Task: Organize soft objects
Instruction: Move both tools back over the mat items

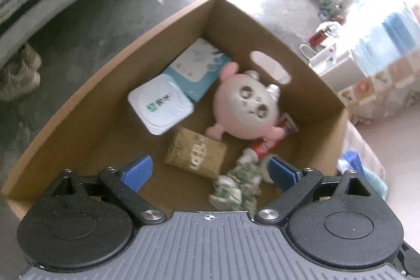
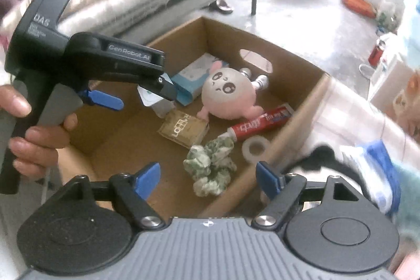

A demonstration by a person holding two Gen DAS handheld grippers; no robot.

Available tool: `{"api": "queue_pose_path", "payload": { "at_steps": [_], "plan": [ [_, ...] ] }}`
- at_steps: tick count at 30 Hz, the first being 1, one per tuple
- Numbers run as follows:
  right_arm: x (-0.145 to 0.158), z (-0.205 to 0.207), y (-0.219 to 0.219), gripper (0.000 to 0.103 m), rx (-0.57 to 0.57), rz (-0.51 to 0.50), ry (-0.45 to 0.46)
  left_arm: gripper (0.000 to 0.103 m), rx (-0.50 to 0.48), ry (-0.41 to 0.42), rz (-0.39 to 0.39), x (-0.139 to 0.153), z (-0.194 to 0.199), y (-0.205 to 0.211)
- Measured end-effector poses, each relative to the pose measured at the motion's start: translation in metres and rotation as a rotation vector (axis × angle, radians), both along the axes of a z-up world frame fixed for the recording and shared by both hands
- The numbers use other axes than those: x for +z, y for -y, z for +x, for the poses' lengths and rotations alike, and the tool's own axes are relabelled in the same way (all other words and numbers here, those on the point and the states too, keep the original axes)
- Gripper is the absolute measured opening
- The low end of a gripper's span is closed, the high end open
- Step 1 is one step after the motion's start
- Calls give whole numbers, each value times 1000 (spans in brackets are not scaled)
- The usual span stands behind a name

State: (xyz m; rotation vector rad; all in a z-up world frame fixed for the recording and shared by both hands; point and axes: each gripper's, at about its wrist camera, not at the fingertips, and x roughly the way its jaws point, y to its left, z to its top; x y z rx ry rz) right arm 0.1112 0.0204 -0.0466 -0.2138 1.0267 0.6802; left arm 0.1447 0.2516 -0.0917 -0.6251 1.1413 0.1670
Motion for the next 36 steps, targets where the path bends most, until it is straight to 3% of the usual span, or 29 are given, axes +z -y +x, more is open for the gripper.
{"api": "queue_pose_path", "payload": {
  "at_steps": [4,10,15,20,25,27,28,29,30,32,36],
  "plan": [
    [14,-13,49,82,-72,82,-7,96,-54,13,71,27,-12,34],
    [35,-23,135,82,-195,149,-13,98,-152,50,103,68,-23,107],
    [44,-26,213,82,-314,139,-8,99,-196,73,38,89,-16,175],
    [33,-34,277,82,-408,9,12,99,-281,89,-51,97,0,251],
    [0,-44,325,82,-532,-91,-12,99,-478,41,-110,72,19,345],
    [-20,-43,345,79,-598,-114,-26,89,-543,-3,-104,49,30,382],
    [-28,-42,353,73,-621,-119,-37,83,-560,-11,-100,38,35,397],
    [-39,-40,360,70,-645,-126,-52,72,-576,-26,-84,25,41,411],
    [-48,-37,367,68,-666,-123,-63,67,-585,-53,-61,11,49,424],
    [-64,-37,378,62,-693,-105,-90,66,-566,-89,-44,-15,63,442],
    [-81,-39,388,62,-705,-75,-115,57,-541,-90,-51,-43,84,466]
  ]
}}
